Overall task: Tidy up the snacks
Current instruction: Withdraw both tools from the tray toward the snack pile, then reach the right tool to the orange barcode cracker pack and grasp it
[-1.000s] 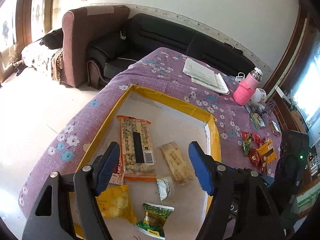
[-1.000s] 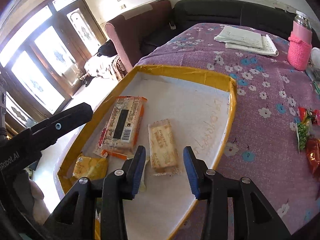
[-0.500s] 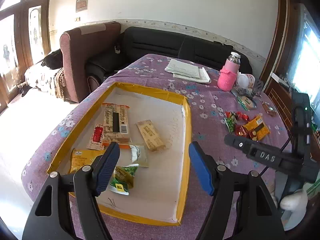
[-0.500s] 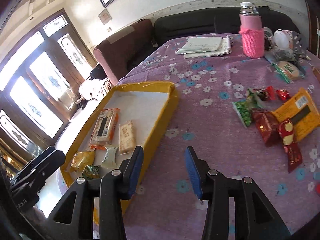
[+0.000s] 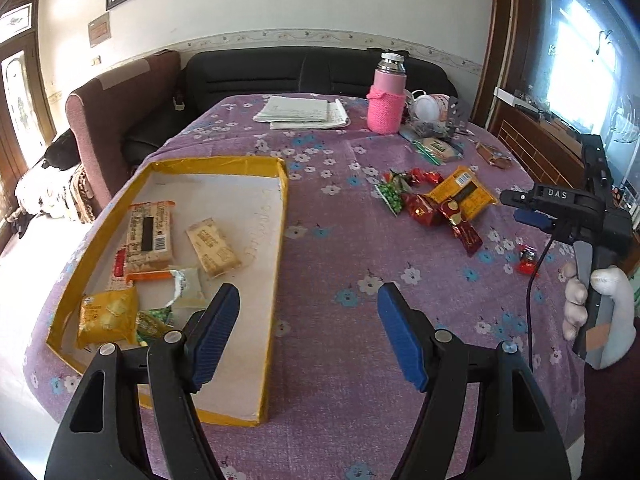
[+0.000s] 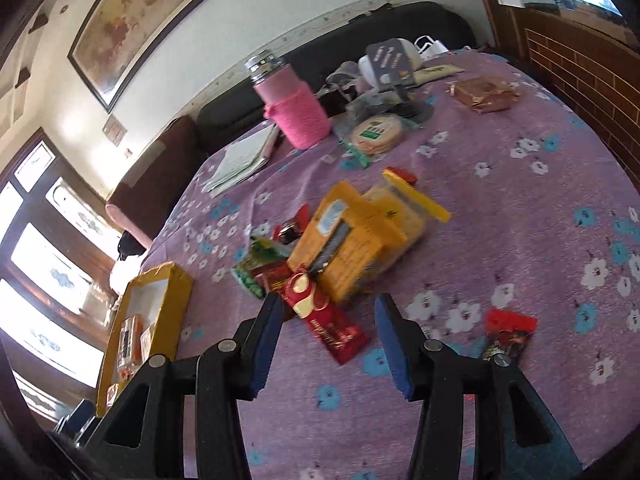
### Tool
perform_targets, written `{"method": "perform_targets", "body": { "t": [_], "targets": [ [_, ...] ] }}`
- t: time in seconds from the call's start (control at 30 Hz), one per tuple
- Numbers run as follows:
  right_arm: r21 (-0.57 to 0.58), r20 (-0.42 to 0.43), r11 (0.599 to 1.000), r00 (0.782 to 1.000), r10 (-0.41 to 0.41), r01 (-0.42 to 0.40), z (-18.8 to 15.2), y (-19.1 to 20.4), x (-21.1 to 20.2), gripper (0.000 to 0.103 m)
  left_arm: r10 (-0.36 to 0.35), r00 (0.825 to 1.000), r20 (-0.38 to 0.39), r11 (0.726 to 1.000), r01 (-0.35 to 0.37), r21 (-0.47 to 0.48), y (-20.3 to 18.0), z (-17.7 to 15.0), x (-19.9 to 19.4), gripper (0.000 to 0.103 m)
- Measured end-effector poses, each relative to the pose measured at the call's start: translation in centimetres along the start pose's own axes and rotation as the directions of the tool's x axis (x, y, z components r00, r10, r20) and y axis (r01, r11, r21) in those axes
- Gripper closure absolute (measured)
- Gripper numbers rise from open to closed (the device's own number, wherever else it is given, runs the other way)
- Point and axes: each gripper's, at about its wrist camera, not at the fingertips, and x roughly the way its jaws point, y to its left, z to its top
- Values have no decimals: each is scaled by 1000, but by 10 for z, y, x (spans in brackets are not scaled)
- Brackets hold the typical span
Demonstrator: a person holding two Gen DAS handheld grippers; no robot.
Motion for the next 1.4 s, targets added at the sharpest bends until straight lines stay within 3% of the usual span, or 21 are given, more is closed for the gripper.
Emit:
{"method": "perform_targets", "body": {
  "t": [0.27,0.5,0.63,0.77,0.87,0.9,0.97,1.0,1.03,1.07,1.13,1.2,1.3,1.4],
  "targets": [
    [71,14,996,999,-50,49,19,-37,10,52,-115,993,-33,993,115,-6,-19,-4,9,32],
    [66,65,990,989,-129,125,51,-34,39,52,-137,989,-56,990,135,-37,-16,-7,15,32],
    [19,-15,994,995,-103,103,59,-24,69,55,-137,989,-58,989,133,-56,-12,-7,15,32],
    [-95,-111,995,994,-17,6,41,1,74,59,-140,989,-55,988,136,-70,-8,-7,16,32],
    [-146,-207,979,972,110,-142,17,22,66,62,-152,986,-65,986,147,-73,-9,-9,19,32],
    [-172,-247,964,956,155,-201,8,30,63,62,-155,985,-68,986,150,-72,-9,-9,19,32],
    [-209,-365,911,892,266,-357,-11,45,54,62,-158,985,-67,986,153,-67,-9,-10,19,32],
    [-246,-398,887,875,276,-392,-18,52,48,62,-157,985,-66,986,152,-68,-8,-10,19,32],
    [-284,-394,877,881,263,-389,-22,56,41,61,-159,985,-67,985,154,-73,-7,-10,20,32],
    [-315,-368,879,899,236,-359,-22,58,35,61,-163,984,-69,984,158,-82,-6,-11,21,32],
    [-323,-251,917,956,154,-232,-10,53,25,59,-175,981,-79,981,167,-98,-5,-11,24,32],
    [-309,-171,941,981,86,-136,0,52,25,51,-194,976,-96,977,183,-108,-6,-13,27,32],
    [-304,-154,949,987,38,-84,6,57,44,50,-202,974,-102,976,190,-110,-7,-14,26,32],
    [-261,-193,962,981,24,-75,9,55,71,51,-193,977,-92,977,182,-115,-4,-13,23,32]
  ]
}}
